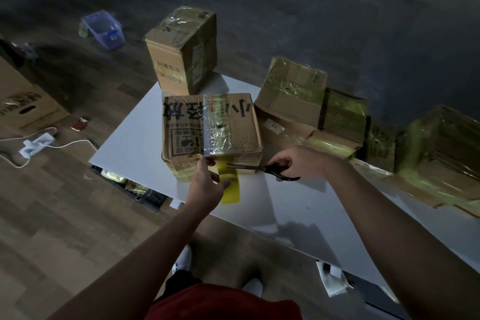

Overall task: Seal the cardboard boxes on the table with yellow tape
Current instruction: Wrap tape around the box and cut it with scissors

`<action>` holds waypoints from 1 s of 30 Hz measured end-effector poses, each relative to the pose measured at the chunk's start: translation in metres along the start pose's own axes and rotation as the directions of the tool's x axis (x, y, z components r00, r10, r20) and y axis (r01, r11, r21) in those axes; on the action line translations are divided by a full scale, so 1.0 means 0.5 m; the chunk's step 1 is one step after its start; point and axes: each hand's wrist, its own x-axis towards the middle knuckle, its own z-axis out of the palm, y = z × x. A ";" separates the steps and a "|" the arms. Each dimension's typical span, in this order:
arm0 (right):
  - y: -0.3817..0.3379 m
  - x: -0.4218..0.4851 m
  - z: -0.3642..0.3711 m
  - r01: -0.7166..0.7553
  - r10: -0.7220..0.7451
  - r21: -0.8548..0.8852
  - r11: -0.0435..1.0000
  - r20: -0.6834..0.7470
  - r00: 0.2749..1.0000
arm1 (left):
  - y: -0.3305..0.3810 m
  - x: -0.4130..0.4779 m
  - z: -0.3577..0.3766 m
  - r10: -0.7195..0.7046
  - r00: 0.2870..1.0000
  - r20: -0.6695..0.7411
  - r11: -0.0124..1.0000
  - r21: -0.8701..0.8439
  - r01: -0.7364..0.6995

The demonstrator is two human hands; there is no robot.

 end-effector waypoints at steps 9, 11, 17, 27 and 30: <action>0.002 -0.012 -0.025 0.010 -0.006 -0.071 0.997 0.053 0.999 | 0.006 0.009 -0.008 -0.035 0.999 0.032 0.999 0.041 0.033; 0.005 -0.015 -0.026 0.009 -0.006 -0.050 0.999 0.053 0.999 | 0.005 0.009 -0.010 -0.036 0.999 0.038 0.998 0.044 0.034; 0.013 -0.018 -0.025 -0.003 0.004 -0.036 0.999 0.048 0.999 | 0.007 0.009 -0.014 -0.030 0.999 0.045 0.998 0.054 0.028; 0.023 -0.020 -0.023 -0.064 0.065 -0.049 0.997 0.012 0.998 | 0.010 0.006 -0.020 -0.037 0.997 0.070 0.997 0.065 0.032; -0.006 -0.002 -0.017 -0.035 0.035 -0.067 0.997 0.003 0.999 | 0.009 0.006 -0.023 -0.047 0.996 0.079 0.997 0.061 0.043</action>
